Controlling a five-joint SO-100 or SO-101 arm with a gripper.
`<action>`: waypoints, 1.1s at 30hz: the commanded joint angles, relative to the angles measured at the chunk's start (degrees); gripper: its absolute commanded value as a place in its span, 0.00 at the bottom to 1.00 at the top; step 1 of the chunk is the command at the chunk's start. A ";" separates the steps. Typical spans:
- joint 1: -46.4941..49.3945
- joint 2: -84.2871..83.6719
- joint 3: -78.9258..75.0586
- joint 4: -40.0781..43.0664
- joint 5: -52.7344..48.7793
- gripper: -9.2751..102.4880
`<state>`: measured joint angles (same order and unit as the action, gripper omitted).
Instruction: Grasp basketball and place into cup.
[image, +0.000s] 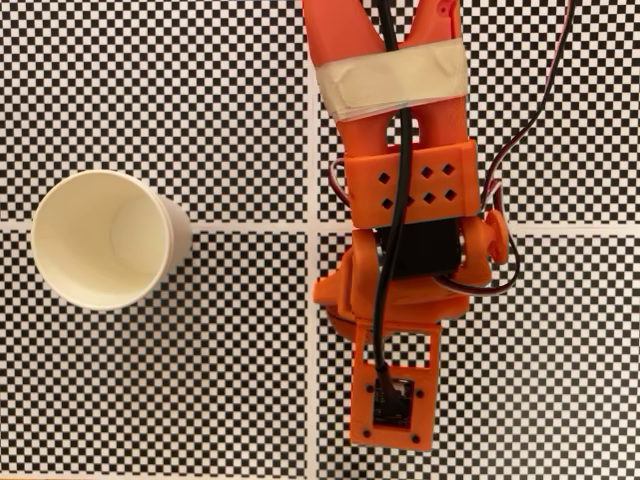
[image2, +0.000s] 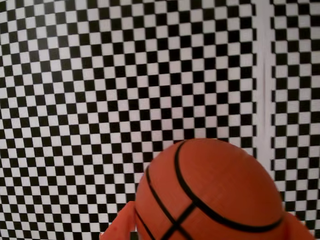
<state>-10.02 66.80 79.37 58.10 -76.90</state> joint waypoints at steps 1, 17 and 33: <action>0.35 4.48 0.44 -0.62 -0.09 0.32; 1.58 8.61 2.37 -0.18 0.35 0.27; 5.01 32.52 7.12 8.70 -4.75 0.28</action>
<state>-5.71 94.22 86.84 65.39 -80.86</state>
